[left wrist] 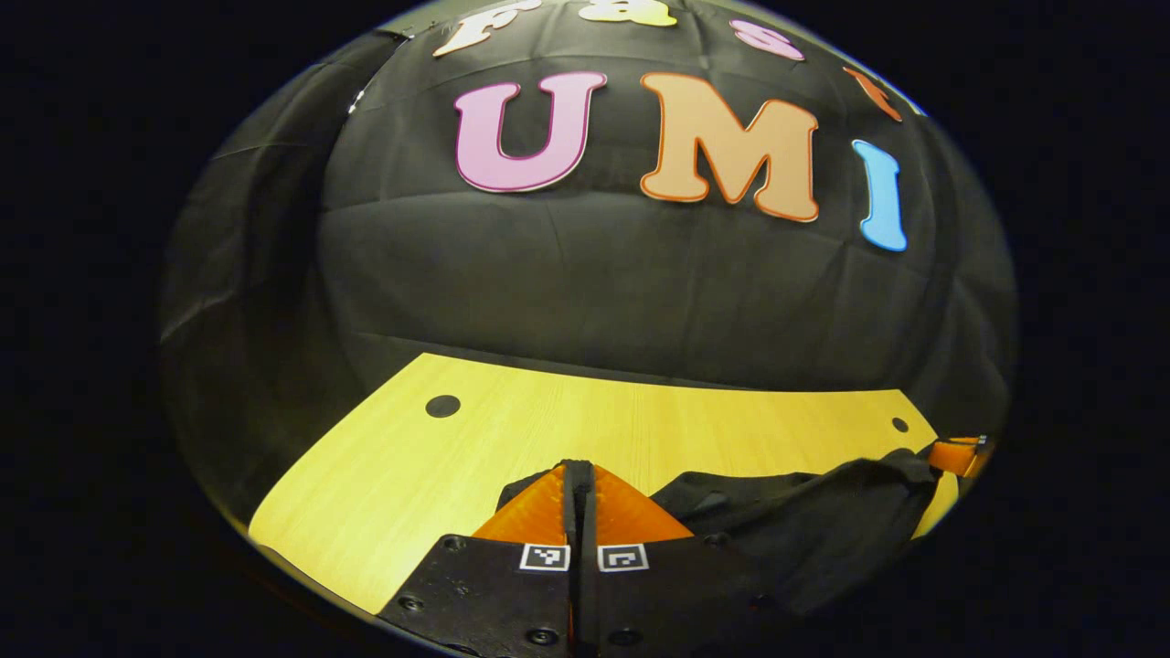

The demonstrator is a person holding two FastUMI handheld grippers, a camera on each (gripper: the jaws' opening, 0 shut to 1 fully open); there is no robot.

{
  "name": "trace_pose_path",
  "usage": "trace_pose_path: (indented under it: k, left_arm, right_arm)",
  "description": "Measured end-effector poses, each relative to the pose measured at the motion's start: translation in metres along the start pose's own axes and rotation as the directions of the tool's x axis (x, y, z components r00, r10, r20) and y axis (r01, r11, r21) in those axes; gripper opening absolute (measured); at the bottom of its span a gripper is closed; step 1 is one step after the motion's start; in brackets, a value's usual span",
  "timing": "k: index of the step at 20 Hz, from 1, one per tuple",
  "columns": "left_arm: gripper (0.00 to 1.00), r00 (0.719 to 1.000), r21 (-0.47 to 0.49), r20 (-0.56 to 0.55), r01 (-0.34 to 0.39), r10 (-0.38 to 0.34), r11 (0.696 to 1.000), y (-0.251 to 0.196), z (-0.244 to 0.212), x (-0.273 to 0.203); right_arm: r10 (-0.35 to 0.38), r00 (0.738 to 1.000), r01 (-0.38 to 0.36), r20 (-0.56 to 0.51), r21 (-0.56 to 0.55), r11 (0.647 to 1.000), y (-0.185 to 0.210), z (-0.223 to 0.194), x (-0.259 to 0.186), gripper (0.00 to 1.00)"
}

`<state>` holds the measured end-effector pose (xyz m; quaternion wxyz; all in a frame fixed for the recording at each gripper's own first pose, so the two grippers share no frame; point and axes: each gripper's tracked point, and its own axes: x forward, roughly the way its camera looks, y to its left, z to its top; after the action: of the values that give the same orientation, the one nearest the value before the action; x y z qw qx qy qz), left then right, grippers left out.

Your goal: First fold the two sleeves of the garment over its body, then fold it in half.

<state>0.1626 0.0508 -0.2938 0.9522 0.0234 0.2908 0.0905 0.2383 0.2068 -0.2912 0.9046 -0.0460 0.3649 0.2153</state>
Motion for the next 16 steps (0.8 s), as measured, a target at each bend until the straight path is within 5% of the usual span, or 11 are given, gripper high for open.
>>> trace_pose_path:
  k: [2, 5, 6, 11, 16]
  left_arm:
    - [0.01, 1.0, -0.003, 0.02, -0.019, 0.019, 1.0, -0.001, -0.001, 0.008]
    - [0.99, 0.995, 0.027, 0.074, -0.065, 0.063, 0.998, 0.005, 0.016, 0.011]
    - [0.92, 0.992, 0.039, 0.098, -0.08, 0.076, 0.996, 0.007, 0.025, 0.006]
    - [0.92, 0.96, 0.002, 0.269, -0.081, 0.077, 0.997, -0.007, 0.093, -0.061]
    - [0.93, 0.896, -0.089, 0.443, 0.026, 0.016, 0.996, -0.043, 0.155, -0.154]
  right_arm:
    - [0.017, 0.999, -0.017, 0.03, 0.007, 1.0, -0.001, 0.009, 0.007, 0.16]
    - [0.049, 0.995, -0.053, 0.083, 0.049, 0.997, -0.006, 0.033, 0.012, 0.78]
    - [0.063, 0.992, -0.071, 0.105, 0.068, 0.995, -0.008, 0.039, 0.01, 0.97]
    - [0.133, 0.957, -0.167, 0.256, 0.113, 0.979, -0.006, 0.083, -0.046, 0.98]
    - [0.176, 0.872, -0.229, 0.457, 0.062, 0.972, 0.019, 0.115, -0.155, 0.98]
